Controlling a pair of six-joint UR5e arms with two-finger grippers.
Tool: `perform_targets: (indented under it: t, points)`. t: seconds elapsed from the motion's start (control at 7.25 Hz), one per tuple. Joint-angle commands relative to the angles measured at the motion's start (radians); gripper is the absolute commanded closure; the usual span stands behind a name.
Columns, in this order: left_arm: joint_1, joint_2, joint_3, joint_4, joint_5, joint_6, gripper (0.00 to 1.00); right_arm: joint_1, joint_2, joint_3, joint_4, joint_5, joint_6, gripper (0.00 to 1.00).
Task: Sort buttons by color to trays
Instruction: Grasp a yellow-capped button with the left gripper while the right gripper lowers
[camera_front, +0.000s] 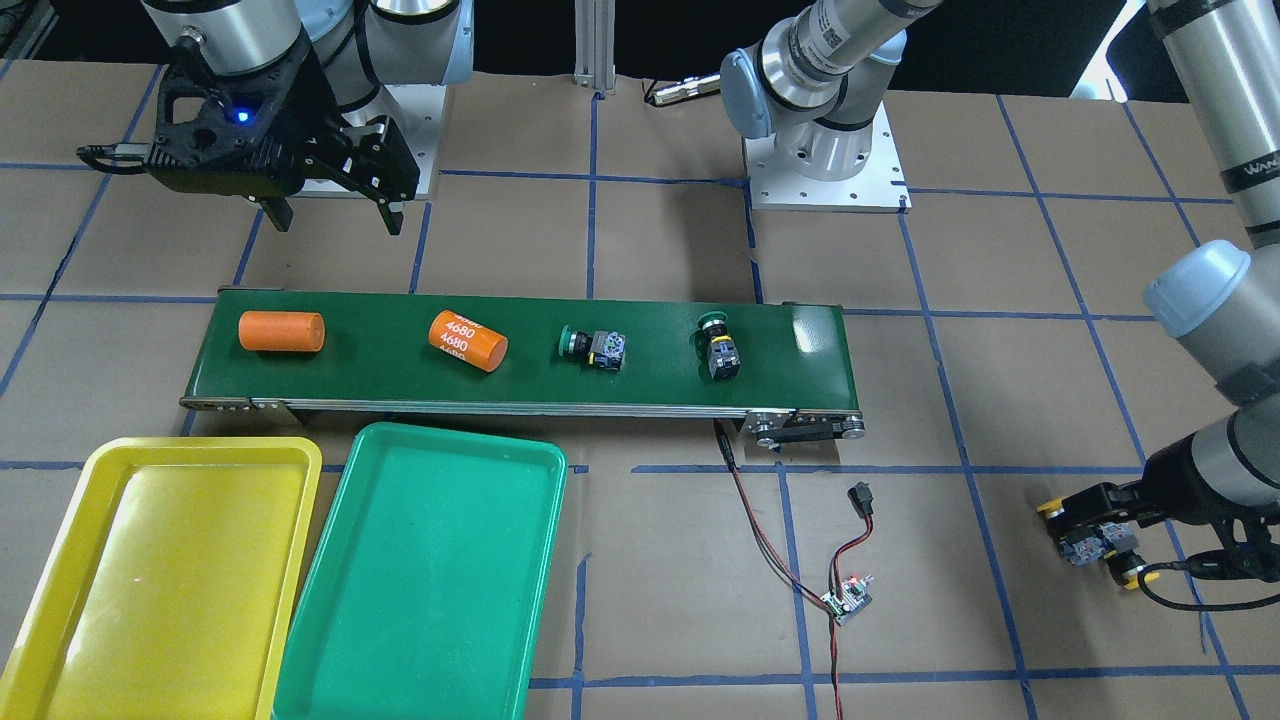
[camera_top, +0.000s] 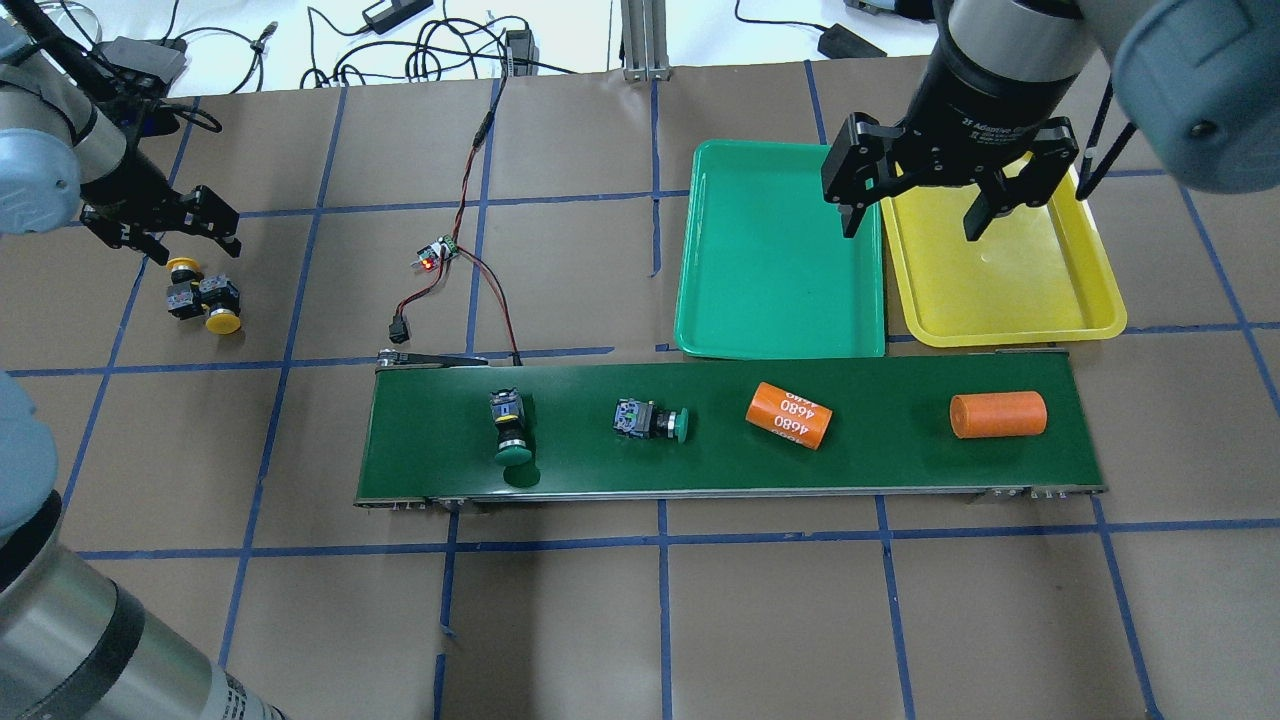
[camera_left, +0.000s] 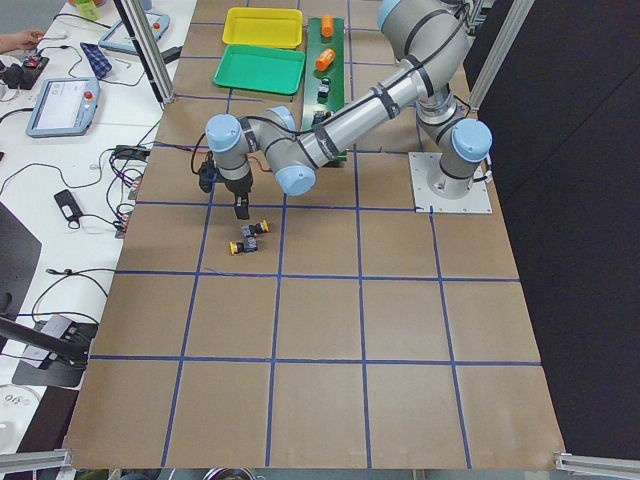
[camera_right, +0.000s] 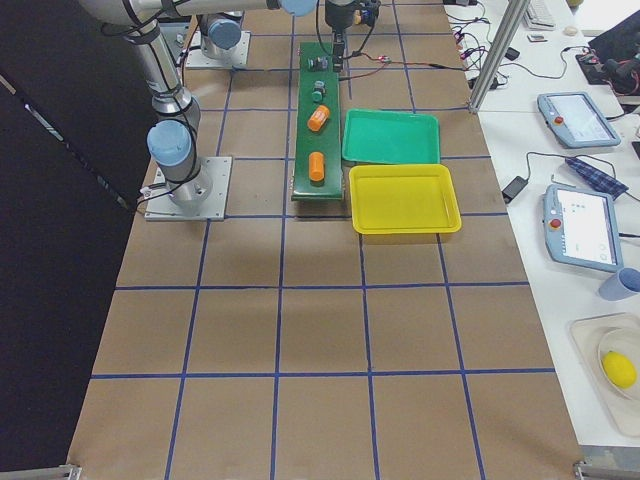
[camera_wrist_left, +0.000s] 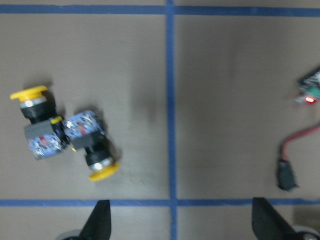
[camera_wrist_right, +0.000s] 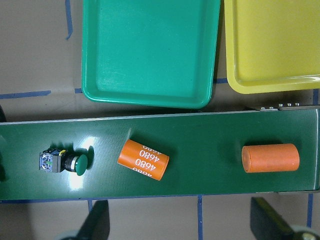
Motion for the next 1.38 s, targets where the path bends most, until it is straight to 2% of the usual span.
perform_targets:
  t: [0.0,0.41,0.69,0.83,0.96,1.24]
  points:
    - [0.025,-0.039,-0.033,0.03,-0.003,-0.009,0.0,0.0,0.003,0.021,0.002,0.007,0.011,0.0]
    - [0.034,-0.054,-0.07,0.086,-0.001,-0.013,0.0,0.001,0.008,0.114,0.005,-0.005,0.011,0.0]
    - [0.053,-0.085,-0.073,0.113,-0.003,-0.041,0.0,0.003,0.017,0.231,-0.022,-0.138,0.043,0.0]
    - [0.053,-0.085,-0.072,0.115,-0.003,-0.05,0.22,0.007,0.04,0.262,-0.072,-0.14,0.116,0.0]
    - [0.053,-0.085,-0.064,0.115,0.002,-0.056,0.36,0.014,0.054,0.266,-0.07,-0.123,0.129,0.0]
    - [0.053,-0.066,-0.046,0.107,0.009,-0.093,0.18,0.038,0.059,0.26,-0.085,-0.126,0.13,0.0]
